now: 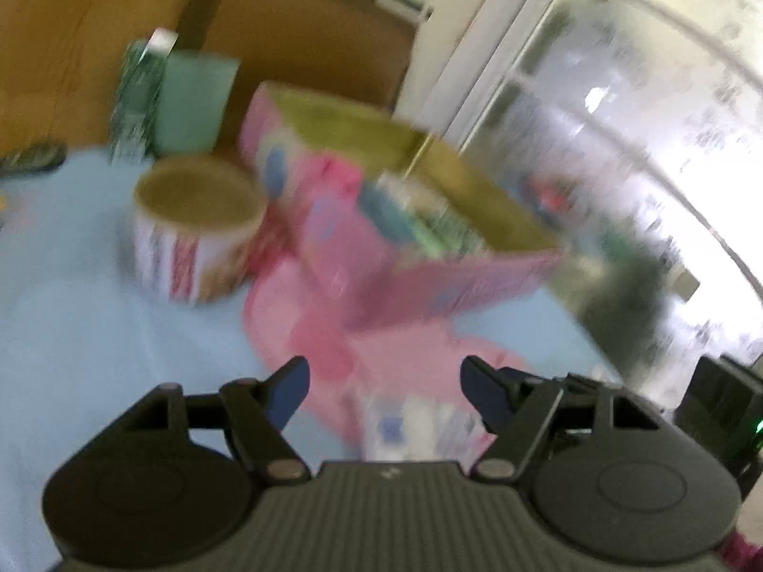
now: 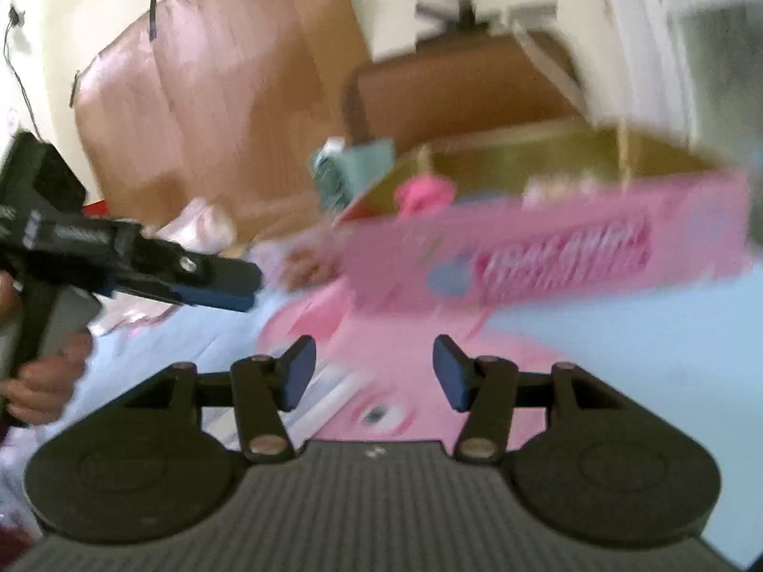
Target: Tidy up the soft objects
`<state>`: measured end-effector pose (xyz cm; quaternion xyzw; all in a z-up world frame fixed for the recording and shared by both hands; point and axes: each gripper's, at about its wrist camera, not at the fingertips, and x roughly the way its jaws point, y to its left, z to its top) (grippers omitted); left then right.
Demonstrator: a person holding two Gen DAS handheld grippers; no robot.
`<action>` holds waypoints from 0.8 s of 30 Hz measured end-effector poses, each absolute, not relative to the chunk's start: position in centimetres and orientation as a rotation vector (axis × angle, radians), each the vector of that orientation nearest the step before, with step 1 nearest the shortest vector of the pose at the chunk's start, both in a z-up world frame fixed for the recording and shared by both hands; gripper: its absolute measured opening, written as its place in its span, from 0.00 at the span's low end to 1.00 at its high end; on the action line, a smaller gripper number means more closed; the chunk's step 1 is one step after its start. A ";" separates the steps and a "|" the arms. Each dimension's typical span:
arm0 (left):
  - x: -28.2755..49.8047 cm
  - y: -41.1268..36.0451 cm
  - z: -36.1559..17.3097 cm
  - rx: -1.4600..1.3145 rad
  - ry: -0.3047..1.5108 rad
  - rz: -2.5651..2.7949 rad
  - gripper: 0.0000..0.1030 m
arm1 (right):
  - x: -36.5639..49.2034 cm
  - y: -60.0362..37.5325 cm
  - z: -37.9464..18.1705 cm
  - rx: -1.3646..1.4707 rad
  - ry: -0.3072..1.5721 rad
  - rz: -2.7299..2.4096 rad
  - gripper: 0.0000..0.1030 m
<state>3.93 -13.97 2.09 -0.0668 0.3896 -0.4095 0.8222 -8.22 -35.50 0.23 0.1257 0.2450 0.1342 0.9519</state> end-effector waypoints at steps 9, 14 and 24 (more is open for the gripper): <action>1.9 -15.3 0.0 -0.101 0.928 -1.008 0.59 | -10.4 -29.6 -1.0 0.007 0.530 0.379 0.67; 1.6 -15.9 1.7 -0.091 0.866 -0.993 0.58 | -9.9 -29.2 -0.8 0.023 0.498 0.327 0.59; 5.4 -22.7 10.2 -0.025 0.555 -1.039 0.73 | -7.2 -32.9 4.7 -0.015 0.212 0.091 0.59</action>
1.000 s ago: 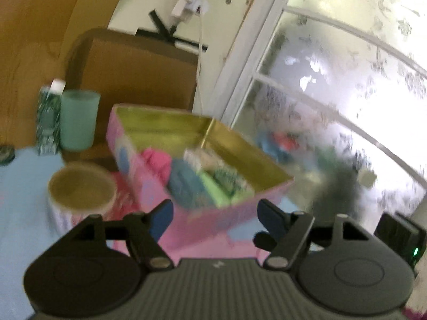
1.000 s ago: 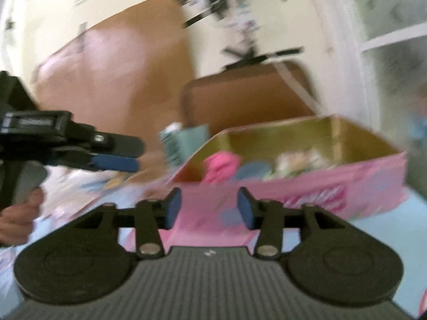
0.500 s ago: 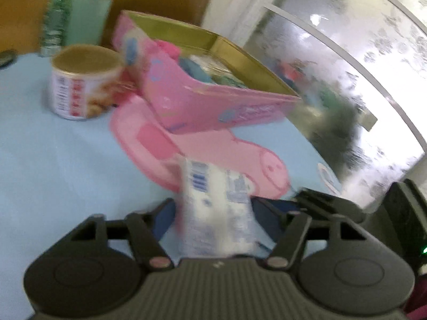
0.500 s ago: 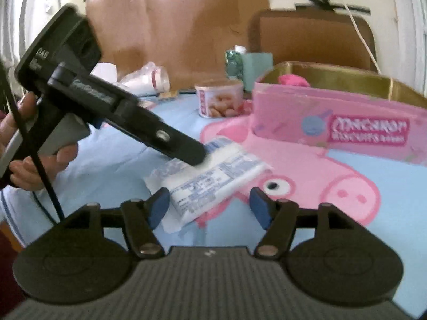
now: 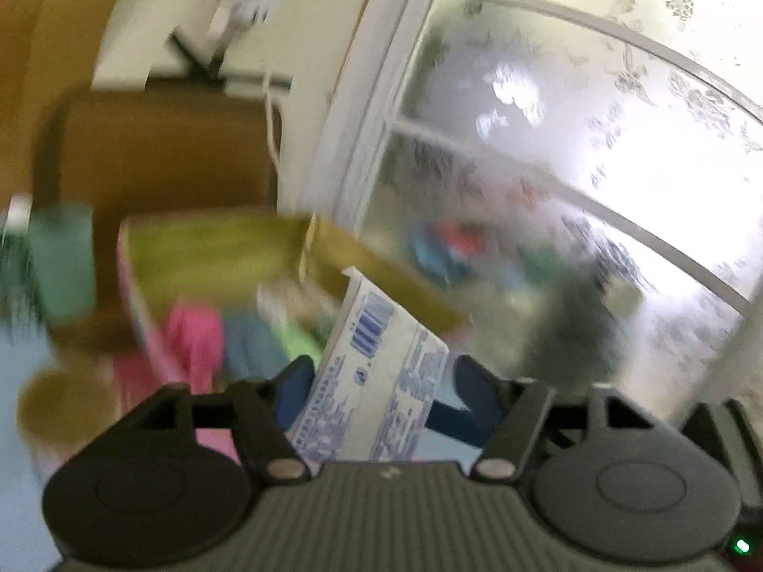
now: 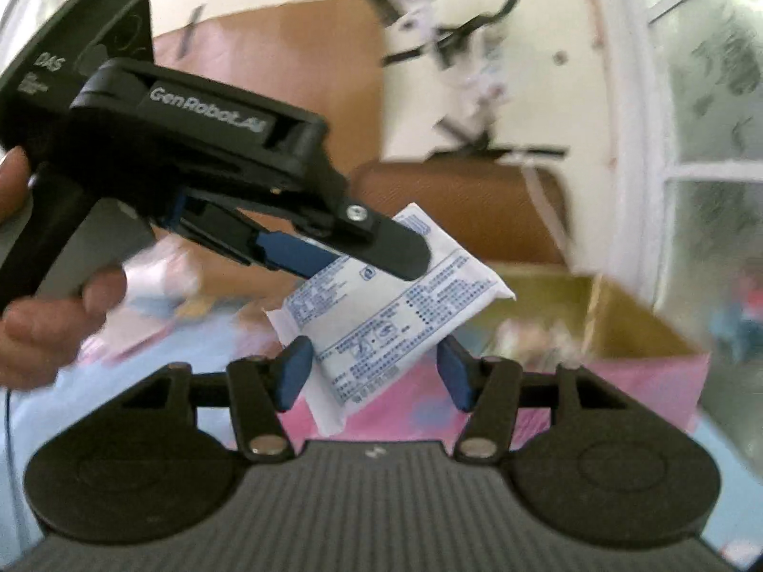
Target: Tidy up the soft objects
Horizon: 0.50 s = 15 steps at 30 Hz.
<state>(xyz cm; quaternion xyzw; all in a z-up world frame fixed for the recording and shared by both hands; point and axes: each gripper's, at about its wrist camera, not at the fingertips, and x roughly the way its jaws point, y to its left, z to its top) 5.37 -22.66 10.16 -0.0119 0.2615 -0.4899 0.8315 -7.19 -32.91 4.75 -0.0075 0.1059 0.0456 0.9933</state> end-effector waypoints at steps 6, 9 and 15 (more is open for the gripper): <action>8.5 -26.2 9.6 -0.030 0.532 -0.821 0.84 | 2.3 -36.3 4.3 -0.037 0.272 -0.117 0.59; 6.9 -23.4 9.1 -0.067 0.506 -0.852 0.84 | 1.5 -37.9 3.6 0.067 0.264 -0.103 0.59; 3.5 -17.4 7.2 -0.079 0.507 -0.861 0.84 | -2.0 -36.5 2.7 0.086 0.215 -0.063 0.59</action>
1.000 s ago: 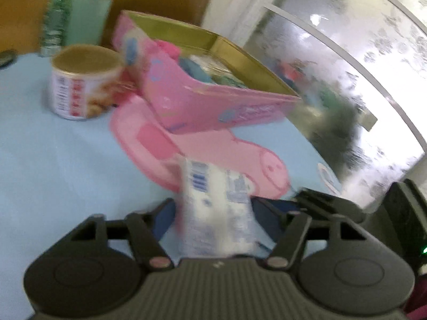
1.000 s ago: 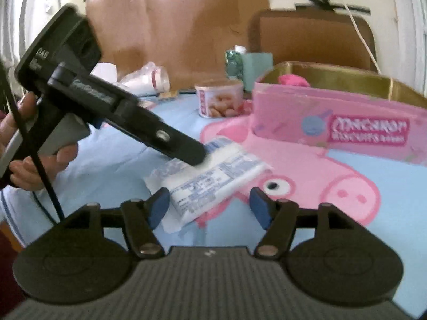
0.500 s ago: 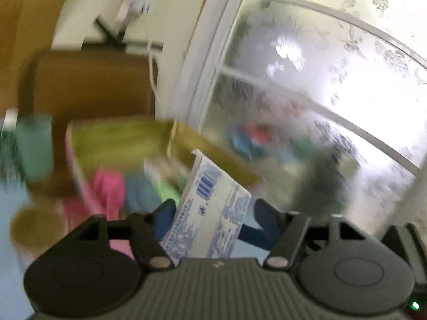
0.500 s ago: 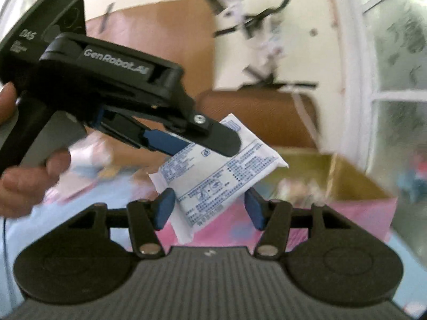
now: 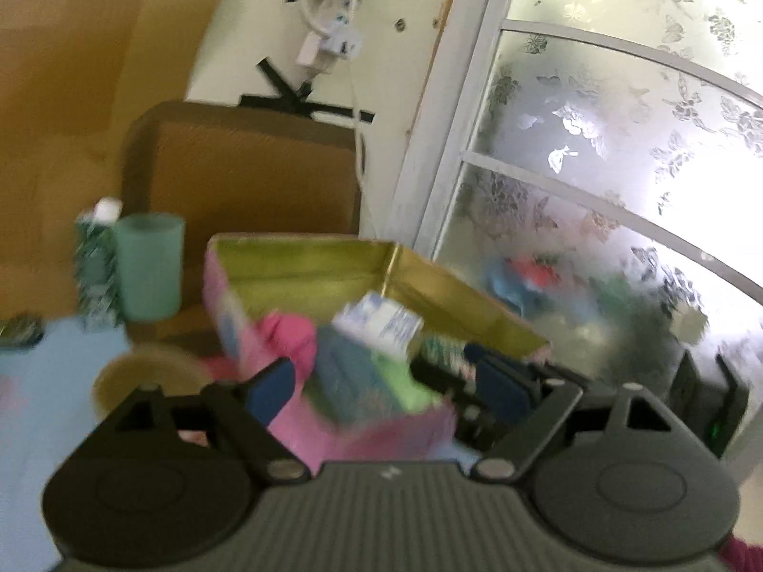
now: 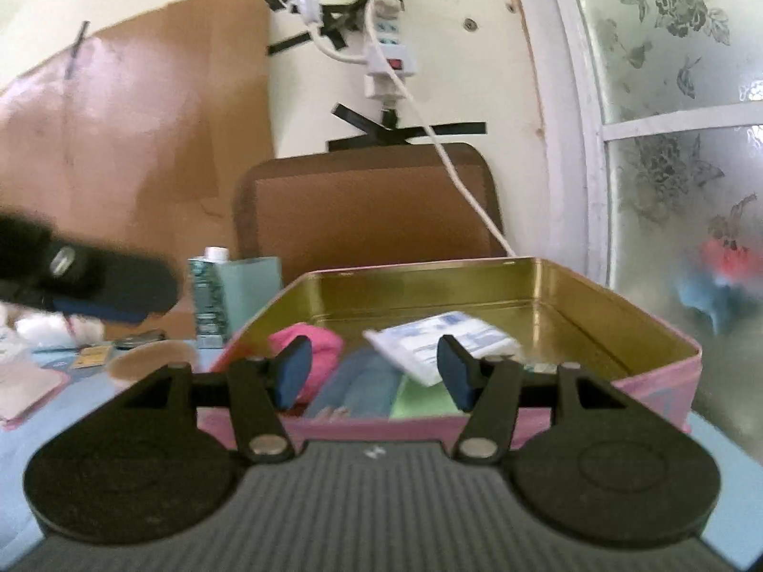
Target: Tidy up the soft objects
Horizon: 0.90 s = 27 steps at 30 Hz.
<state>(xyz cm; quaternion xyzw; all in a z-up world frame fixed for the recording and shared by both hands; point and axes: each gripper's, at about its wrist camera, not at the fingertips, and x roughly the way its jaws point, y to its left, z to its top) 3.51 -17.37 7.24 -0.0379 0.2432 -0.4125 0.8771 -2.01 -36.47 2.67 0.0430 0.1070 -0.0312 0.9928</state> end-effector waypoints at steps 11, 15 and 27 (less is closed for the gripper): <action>-0.8 -2.7 2.4 -0.195 0.596 -0.639 0.84 | -3.7 -27.6 4.2 0.083 0.252 0.234 0.58; -2.3 2.9 1.4 -0.227 0.574 -0.484 0.84 | -1.7 -23.4 4.0 0.085 0.364 0.397 0.58; -6.9 11.5 0.2 -0.389 0.481 -0.359 0.84 | 8.5 -9.4 3.0 0.077 0.630 0.540 0.90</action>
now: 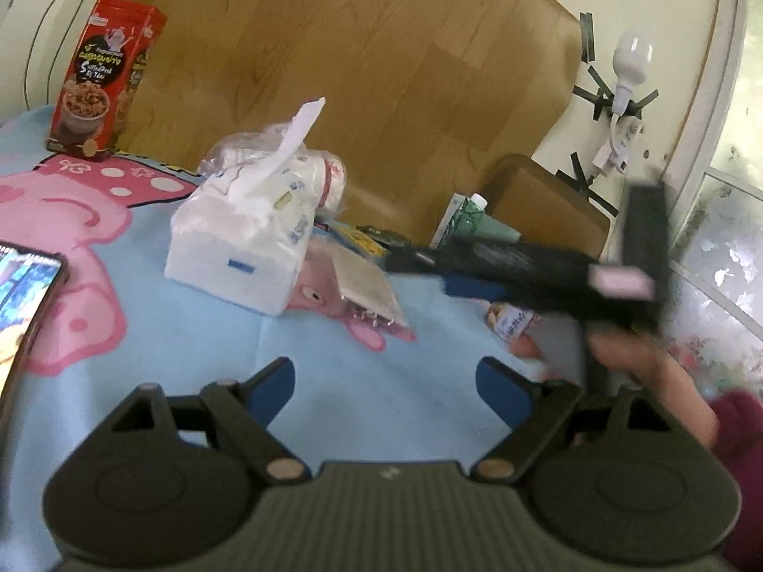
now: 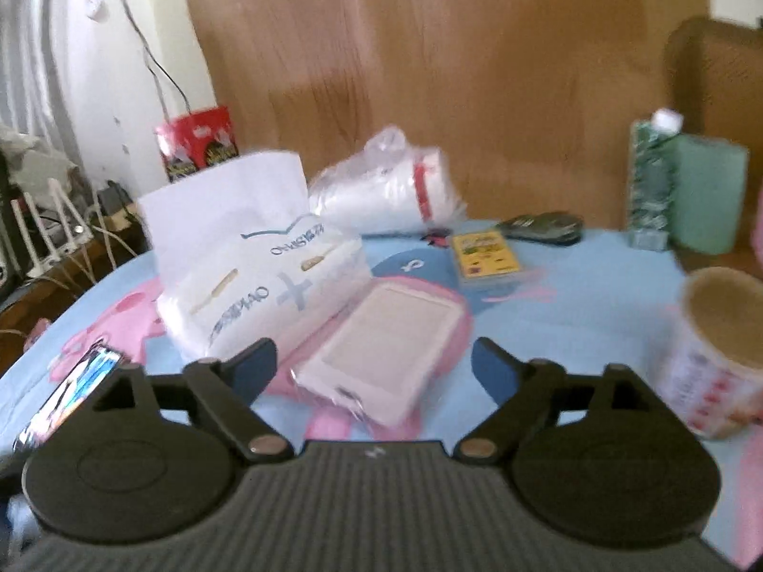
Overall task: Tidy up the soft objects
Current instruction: 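Lower the right gripper onto the white phone case and grasp it, then carry the phone case into the tin and open the right gripper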
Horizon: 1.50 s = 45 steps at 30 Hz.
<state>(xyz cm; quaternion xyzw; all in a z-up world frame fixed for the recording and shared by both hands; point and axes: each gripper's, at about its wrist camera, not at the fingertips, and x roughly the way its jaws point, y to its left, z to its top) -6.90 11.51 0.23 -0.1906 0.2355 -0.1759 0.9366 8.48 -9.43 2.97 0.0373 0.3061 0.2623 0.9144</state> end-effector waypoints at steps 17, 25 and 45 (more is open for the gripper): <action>-5.3 10.0 0.2 -0.405 0.544 -0.405 0.84 | 3.5 -13.0 0.5 -0.091 0.654 0.558 0.72; 0.3 4.2 0.2 -0.433 0.754 -0.552 0.84 | -3.3 -18.9 0.1 -0.121 0.604 0.493 0.73; 1.8 -8.4 6.5 -0.217 0.711 -0.798 0.62 | -7.0 -22.8 1.9 -0.164 0.306 0.344 0.66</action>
